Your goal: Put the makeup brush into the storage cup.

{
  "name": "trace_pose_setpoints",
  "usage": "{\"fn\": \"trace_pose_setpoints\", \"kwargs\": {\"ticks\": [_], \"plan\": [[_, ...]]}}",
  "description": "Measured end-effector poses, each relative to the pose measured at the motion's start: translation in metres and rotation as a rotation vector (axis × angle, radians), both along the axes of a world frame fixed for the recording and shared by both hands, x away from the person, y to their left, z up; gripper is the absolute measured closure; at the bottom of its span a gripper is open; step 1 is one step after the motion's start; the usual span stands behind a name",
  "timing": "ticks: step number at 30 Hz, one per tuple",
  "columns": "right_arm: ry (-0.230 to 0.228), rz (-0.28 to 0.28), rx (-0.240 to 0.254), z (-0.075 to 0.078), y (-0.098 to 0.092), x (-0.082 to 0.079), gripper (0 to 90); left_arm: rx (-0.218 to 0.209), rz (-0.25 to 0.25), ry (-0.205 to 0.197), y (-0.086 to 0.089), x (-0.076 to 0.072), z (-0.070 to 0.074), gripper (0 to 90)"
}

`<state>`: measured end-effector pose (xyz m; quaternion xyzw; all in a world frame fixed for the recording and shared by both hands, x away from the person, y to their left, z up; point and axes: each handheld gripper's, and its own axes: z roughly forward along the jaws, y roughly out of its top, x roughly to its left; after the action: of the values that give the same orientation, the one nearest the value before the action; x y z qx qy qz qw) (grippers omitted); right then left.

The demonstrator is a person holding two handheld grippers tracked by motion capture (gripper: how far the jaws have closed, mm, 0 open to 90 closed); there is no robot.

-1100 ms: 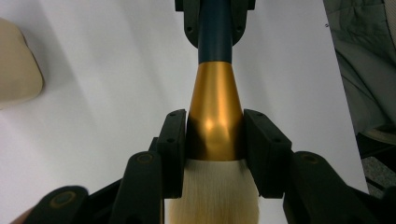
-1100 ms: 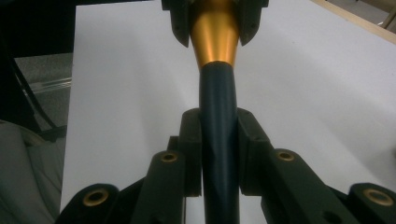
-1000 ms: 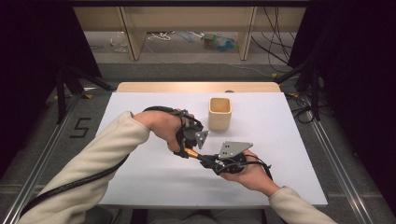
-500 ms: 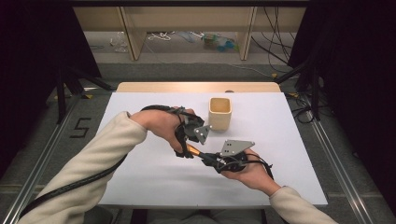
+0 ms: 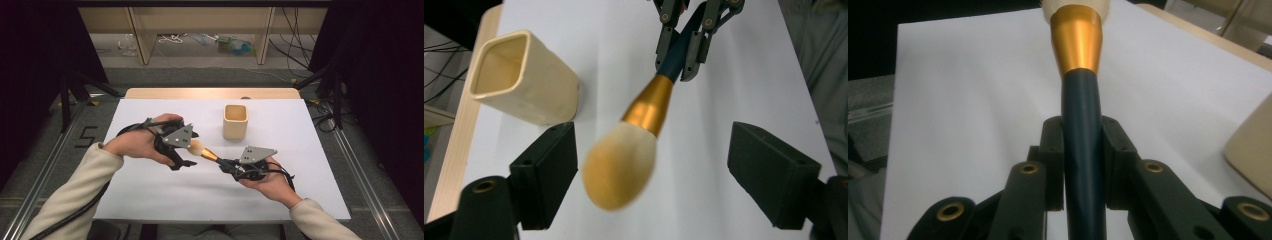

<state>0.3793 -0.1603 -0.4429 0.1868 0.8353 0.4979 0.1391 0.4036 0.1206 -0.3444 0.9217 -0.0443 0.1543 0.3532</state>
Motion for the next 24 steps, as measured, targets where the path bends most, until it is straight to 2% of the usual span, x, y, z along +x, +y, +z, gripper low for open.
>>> {"fn": "trace_pose_setpoints", "kwargs": {"ticks": [1,3,5,7,13,14,15,18,19,21,24], "plan": [[0.005,-0.005,0.0,0.001,-0.001,0.0,75.9,-0.035,0.024,0.007,0.005,-0.001,-0.003,18.3],[0.001,-0.016,-0.003,0.001,-0.003,0.002,75.9,-0.079,0.068,-0.003,0.016,-0.004,-0.006,18.2],[-0.003,-0.027,0.005,0.001,-0.004,0.002,75.9,-0.133,0.115,0.03,0.026,-0.007,-0.012,18.1],[-0.004,-0.039,0.007,0.003,-0.005,0.002,75.9,-0.169,0.13,0.041,0.035,-0.01,-0.019,18.4],[-0.024,-0.063,0.02,0.003,-0.007,0.005,75.9,-0.206,0.193,0.122,0.049,-0.021,-0.046,19.1],[-0.014,-0.06,0.014,0.004,-0.008,0.004,75.8,-0.222,0.204,0.142,0.049,-0.021,-0.05,19.4],[-0.022,-0.065,0.018,0.005,-0.007,0.004,75.8,-0.234,0.213,0.16,0.05,-0.022,-0.054,19.8],[-0.027,-0.069,0.024,0.006,-0.008,0.004,75.8,-0.244,0.233,0.198,0.047,-0.023,-0.067,19.9],[-0.019,-0.066,0.028,0.006,-0.008,0.004,75.8,-0.239,0.23,0.196,0.046,-0.023,-0.071,19.9],[-0.03,-0.071,0.033,0.007,-0.008,0.004,75.9,-0.242,0.241,0.211,0.044,-0.024,-0.076,19.8],[-0.043,-0.077,0.061,0.008,-0.008,0.004,75.8,-0.27,0.26,0.239,0.04,-0.023,-0.082,19.9]]}}
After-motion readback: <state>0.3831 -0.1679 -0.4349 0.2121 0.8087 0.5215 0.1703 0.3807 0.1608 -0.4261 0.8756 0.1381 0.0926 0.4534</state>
